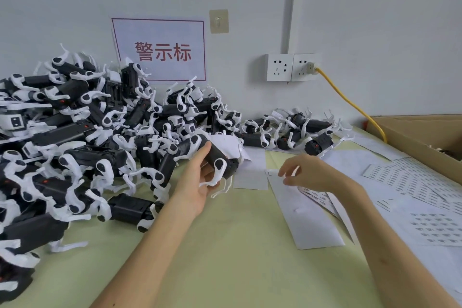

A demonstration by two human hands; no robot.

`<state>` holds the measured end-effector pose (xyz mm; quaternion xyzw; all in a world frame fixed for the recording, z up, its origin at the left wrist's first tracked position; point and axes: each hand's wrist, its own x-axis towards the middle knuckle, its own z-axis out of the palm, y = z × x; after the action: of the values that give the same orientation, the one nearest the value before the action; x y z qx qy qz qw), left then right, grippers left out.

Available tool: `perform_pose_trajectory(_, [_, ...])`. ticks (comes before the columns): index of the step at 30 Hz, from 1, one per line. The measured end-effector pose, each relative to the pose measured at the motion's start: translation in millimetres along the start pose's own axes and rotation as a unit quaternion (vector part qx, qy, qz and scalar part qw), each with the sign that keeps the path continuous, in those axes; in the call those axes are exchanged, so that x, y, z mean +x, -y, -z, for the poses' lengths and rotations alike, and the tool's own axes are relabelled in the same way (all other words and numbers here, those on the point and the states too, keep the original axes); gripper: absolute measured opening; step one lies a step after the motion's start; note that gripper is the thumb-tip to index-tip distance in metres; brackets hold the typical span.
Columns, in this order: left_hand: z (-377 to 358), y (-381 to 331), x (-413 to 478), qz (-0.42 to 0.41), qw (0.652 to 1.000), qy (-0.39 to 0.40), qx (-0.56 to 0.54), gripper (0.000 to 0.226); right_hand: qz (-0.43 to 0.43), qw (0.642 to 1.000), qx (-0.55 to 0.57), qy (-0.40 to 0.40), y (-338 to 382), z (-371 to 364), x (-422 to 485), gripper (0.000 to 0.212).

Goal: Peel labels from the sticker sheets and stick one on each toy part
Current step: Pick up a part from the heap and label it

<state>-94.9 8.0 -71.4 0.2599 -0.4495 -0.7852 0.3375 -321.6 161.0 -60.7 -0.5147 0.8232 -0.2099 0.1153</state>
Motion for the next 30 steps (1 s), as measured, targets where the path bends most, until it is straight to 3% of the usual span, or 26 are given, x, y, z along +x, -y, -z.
perform_pose_trajectory(3, [-1, 1, 0, 0.01, 1.0, -0.005, -0.003, 0.022, -0.021, 0.998, -0.004, -0.053, -3, -12, 10, 0.038])
perform_pose_trajectory(7, [1, -1, 1, 0.018, 1.0, 0.017, -0.015, 0.024, -0.042, 0.996, -0.082, -0.003, 1, -32, 20, 0.057])
perform_pose_trajectory(14, [2, 0, 2, 0.053, 0.996, 0.061, -0.034, 0.031, -0.014, 0.998, -0.041, -0.038, 3, -33, 21, 0.049])
perform_pose_trajectory(18, [0, 1, 0, 0.047, 0.996, 0.067, 0.036, 0.023, 0.021, 0.995, 0.021, -0.091, 12, -32, 18, 0.037])
perform_pose_trajectory(24, [-6, 5, -9, 0.045, 0.973, 0.125, 0.189, 0.07, 0.04, 0.976, 0.151, -0.153, 10, -14, 12, 0.03])
perform_pose_trajectory(28, [-10, 4, -23, 0.058, 0.933, 0.261, 0.242, 0.04, 0.061, 0.941, 0.277, -0.183, 15, -7, 8, 0.031])
perform_pose_trajectory(30, [-11, 5, -26, 0.063, 0.915, 0.302, 0.26, 0.04, 0.065, 0.929, 0.305, -0.2, 17, -7, 8, 0.03])
